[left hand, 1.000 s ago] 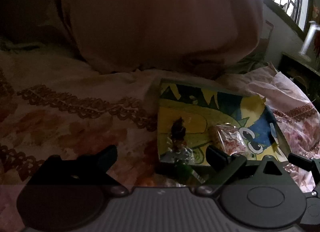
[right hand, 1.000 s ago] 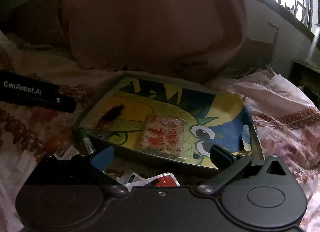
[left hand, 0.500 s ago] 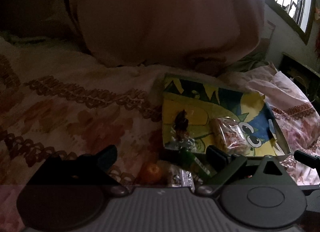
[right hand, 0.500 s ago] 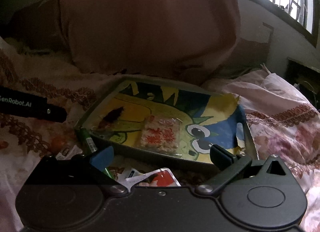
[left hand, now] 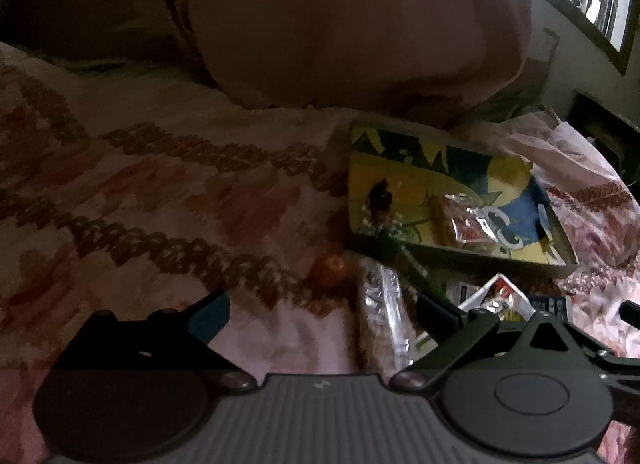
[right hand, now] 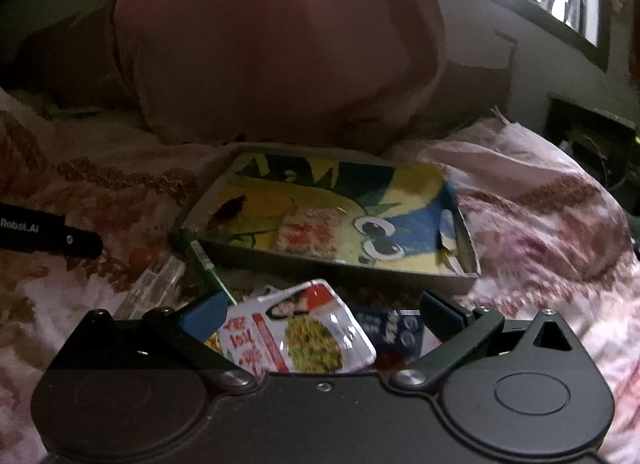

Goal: Organize snacks
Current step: 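Open the right gripper to drop the bag into the tray and withdraw, then move both tools back from the tray toward the snack pile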

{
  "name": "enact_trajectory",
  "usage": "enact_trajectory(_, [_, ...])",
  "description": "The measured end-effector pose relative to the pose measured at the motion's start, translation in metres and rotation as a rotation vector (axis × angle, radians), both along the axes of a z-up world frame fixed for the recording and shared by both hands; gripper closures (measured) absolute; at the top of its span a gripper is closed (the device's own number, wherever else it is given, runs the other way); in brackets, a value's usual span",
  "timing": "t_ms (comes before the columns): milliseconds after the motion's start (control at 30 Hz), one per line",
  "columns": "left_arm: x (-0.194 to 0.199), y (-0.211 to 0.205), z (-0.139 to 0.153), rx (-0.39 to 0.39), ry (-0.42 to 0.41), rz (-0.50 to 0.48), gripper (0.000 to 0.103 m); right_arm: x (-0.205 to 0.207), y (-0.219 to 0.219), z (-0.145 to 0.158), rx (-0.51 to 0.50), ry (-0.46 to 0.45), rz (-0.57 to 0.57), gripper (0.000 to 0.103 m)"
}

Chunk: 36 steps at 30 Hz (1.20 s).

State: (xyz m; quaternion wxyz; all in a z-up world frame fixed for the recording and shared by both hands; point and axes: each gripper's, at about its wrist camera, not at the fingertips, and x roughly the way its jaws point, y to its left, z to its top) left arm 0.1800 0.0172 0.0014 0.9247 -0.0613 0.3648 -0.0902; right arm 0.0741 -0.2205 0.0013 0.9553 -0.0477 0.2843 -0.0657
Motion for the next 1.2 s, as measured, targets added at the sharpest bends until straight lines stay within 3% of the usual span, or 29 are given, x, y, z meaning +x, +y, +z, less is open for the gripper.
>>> enact_trajectory(567, [-0.074,-0.004,0.003,0.116,0.031,-0.044,0.001,-0.075,0.01,0.004,0.05,0.072,-0.045,0.001])
enact_trajectory(1200, [-0.099,-0.009,0.001,0.191,0.073,-0.036,0.001,-0.096,0.013,-0.004,0.113,0.192,-0.078,0.001])
